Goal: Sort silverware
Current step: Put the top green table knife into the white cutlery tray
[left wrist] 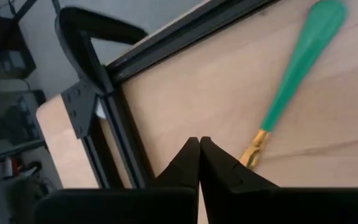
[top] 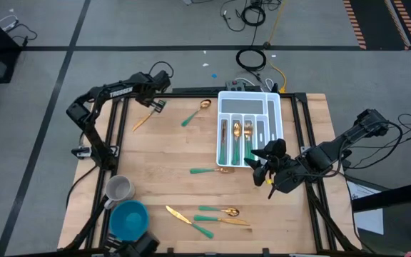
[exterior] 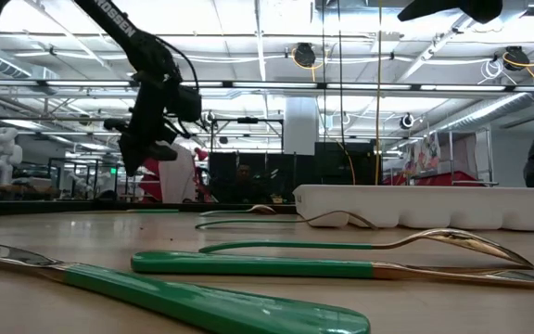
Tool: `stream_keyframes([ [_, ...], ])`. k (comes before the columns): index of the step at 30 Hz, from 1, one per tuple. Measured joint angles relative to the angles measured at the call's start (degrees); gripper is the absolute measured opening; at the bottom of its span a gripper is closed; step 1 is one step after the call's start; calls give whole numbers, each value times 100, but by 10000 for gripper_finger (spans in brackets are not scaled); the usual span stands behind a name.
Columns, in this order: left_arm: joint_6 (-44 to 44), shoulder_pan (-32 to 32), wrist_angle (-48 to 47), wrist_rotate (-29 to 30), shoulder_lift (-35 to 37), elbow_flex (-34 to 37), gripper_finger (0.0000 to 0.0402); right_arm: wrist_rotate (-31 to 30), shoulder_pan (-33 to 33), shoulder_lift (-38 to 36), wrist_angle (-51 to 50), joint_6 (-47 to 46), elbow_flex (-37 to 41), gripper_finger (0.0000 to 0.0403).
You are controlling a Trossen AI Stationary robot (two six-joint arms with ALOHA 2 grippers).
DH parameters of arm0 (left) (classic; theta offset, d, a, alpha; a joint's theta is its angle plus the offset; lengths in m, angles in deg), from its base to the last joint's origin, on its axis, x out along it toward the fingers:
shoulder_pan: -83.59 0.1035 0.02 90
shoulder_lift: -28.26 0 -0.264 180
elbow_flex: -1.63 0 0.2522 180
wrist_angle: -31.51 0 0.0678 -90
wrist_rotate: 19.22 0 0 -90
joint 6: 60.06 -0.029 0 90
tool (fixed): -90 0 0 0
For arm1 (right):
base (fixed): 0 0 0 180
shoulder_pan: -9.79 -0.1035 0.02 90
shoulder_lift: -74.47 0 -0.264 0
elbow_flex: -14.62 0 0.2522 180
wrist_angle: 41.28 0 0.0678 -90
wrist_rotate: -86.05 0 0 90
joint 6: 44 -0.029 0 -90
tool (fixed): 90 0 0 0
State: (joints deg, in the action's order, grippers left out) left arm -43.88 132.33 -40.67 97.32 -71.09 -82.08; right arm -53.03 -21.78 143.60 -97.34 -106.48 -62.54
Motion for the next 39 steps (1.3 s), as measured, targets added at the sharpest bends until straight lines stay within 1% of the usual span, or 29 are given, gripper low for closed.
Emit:
stream_keyframes([
  [7,-1,145,-7,-21,-2,492,3,0,0,0,2,-22,0,203],
  [12,0,149,189,-81,-2,918,2,0,0,0,15,-24,0,203],
  [14,23,154,406,-158,-2,1127,2,0,0,0,26,-24,0,203],
  [19,146,143,806,-664,-4,1683,1,0,0,0,118,-25,0,203],
  [22,241,115,1079,-669,24,2017,1,0,0,0,181,-2,0,203],
  [27,176,-307,1069,-657,22,2116,1,0,-4,0,331,36,0,203],
  [34,433,-1333,917,-609,-2,2118,0,4,-4,0,448,212,0,203],
  [37,584,-1770,837,-745,-4,2063,0,5,-4,0,446,241,0,203],
  [39,594,-2068,827,-948,-5,1988,0,9,-4,0,444,289,0,203],
])
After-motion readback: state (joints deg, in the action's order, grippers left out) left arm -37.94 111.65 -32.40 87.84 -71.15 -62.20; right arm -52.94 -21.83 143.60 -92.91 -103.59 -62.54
